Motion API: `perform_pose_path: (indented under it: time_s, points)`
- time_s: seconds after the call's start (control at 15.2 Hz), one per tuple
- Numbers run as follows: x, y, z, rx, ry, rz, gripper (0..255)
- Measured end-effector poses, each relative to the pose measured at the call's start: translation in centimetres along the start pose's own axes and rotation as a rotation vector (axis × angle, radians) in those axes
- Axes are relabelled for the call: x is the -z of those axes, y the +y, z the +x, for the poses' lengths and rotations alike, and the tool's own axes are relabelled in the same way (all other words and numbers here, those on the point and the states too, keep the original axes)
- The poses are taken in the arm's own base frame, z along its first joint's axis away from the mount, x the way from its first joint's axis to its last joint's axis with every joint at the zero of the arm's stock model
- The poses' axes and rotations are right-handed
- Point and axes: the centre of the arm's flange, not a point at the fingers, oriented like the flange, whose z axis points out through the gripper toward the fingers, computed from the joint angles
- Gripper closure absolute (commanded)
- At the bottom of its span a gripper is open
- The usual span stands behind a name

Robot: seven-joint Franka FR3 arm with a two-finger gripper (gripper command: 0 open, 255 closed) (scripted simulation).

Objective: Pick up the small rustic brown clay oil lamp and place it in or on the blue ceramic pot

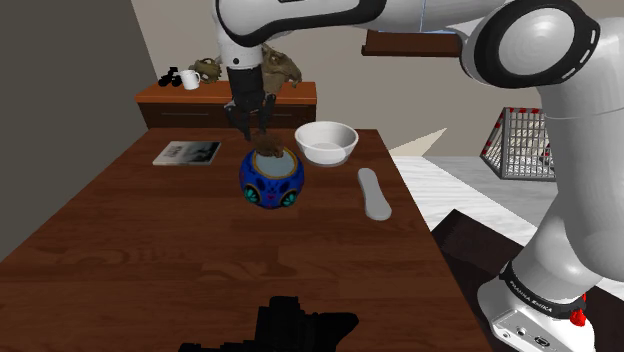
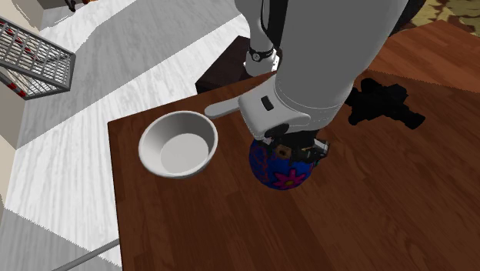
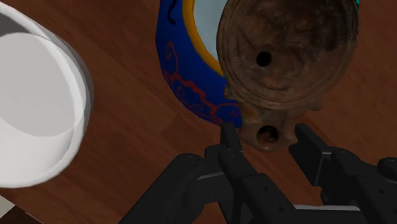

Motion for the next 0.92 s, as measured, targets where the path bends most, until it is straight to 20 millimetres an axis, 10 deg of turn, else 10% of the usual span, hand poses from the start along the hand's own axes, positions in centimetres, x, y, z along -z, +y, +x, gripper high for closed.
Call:
perform_pose_path:
  time_s: [0.53,0.59,0.92]
  points:
    - [-1.03,0.05,0.09,0.000,0.000,0.000,255]
    - [-1.03,0.05,0.09,0.000,0.000,0.000,0]
    - [-1.05,0.03,0.10,0.000,0.000,0.000,0]
